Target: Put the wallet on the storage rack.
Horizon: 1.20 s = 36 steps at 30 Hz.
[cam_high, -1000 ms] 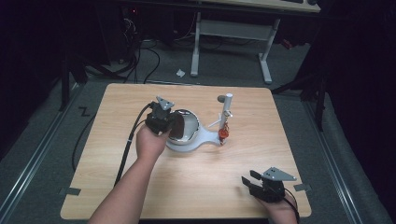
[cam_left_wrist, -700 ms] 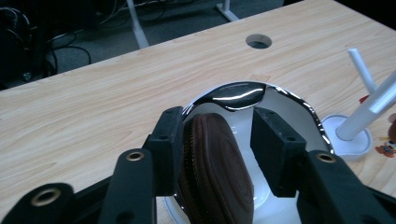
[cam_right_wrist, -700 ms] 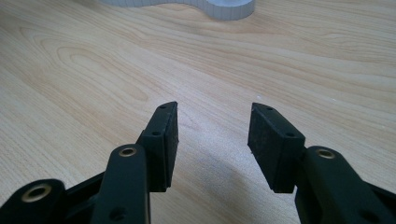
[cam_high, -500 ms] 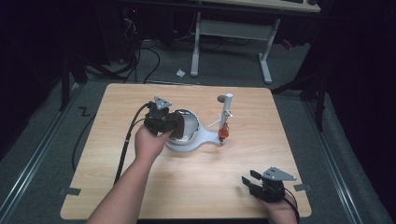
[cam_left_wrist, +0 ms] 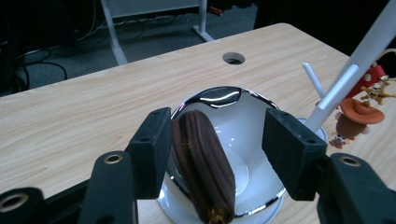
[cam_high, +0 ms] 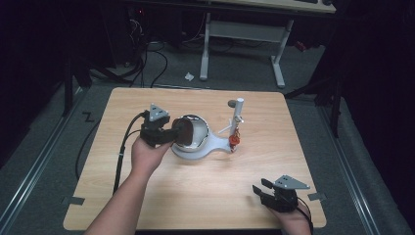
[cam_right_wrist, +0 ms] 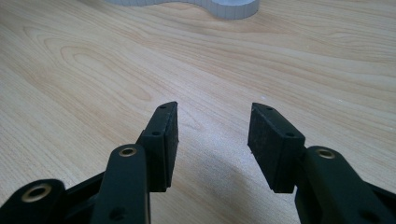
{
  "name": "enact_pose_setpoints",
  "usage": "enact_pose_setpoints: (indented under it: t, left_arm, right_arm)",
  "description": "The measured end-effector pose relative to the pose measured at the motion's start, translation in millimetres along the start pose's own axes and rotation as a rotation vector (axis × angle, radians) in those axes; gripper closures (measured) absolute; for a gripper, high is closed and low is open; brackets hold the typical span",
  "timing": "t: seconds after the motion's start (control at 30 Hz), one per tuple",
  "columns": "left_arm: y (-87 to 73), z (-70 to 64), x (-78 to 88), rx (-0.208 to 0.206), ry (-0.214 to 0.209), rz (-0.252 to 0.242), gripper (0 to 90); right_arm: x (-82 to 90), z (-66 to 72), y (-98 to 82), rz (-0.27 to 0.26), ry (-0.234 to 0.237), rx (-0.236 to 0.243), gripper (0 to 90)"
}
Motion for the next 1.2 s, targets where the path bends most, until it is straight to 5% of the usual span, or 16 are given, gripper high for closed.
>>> enact_pose_setpoints:
  t: [0.37, 0.57, 0.6, 0.63, 0.67, 0.87, 0.93, 1.03, 1.07, 1.1, 1.2]
  left_arm:
    - [-31.5, 24.4, 30.0, 0.054, -0.069, -0.017, 32.6]
    - [-65.8, 37.2, 42.2, 0.081, -0.083, 0.007, 27.1]
    - [-81.0, 36.6, 42.6, 0.102, -0.137, 0.041, 23.3]
    - [-81.0, 36.6, 42.6, 0.102, -0.137, 0.041, 19.8]
    - [-98.9, 34.3, 41.0, 0.082, -0.156, 0.084, 18.5]
    - [-142.8, 31.3, 38.6, 0.057, -0.149, 0.15, 13.5]
    - [-157.7, 30.5, 39.4, 0.023, -0.12, 0.159, 12.2]
    - [-181.6, 29.2, 47.7, 0.024, -0.084, 0.141, 8.4]
    - [-184.6, 28.8, 50.5, 0.002, -0.084, 0.162, 8.4]
    - [-179.6, 31.3, 56.9, -0.019, -0.051, 0.122, 4.6]
    - [-180.0, 35.4, 56.0, 0.002, -0.057, 0.127, 4.3]
  right_arm:
    - [-1.5, -1.5, -1.3, 0.007, -0.006, 0.0, 53.2]
    - [-1.7, -1.5, -1.8, 0.011, -0.012, 0.009, 53.0]
    - [-1.8, -1.6, -1.9, 0.012, -0.013, 0.011, 52.9]
    - [-2.0, -1.9, -2.1, 0.015, -0.016, 0.014, 52.9]
    - [-1.9, -2.1, -2.4, 0.018, -0.019, 0.014, 52.9]
    - [-0.8, -4.1, -3.6, 0.019, -0.029, 0.007, 52.7]
    - [-0.8, -4.3, -3.9, 0.02, -0.032, 0.005, 52.6]
    - [-1.5, -5.8, -5.7, 0.03, -0.042, 0.007, 52.2]
    - [-1.5, -5.8, -5.7, 0.03, -0.042, 0.007, 52.2]
    - [-0.6, -6.7, -5.7, 0.027, -0.05, 0.002, 52.0]
    - [0.2, -7.0, -6.0, 0.025, -0.055, -0.012, 52.0]
Point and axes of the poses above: each handheld gripper's, and its own axes: x roughly backward along the jaws, y roughly out of its top, z roughly to its left, the point moved 5 cm from there along -x, roughly forward along the jaws, and after that the axes turned 14 degrees about y, right-handed, at the moved point
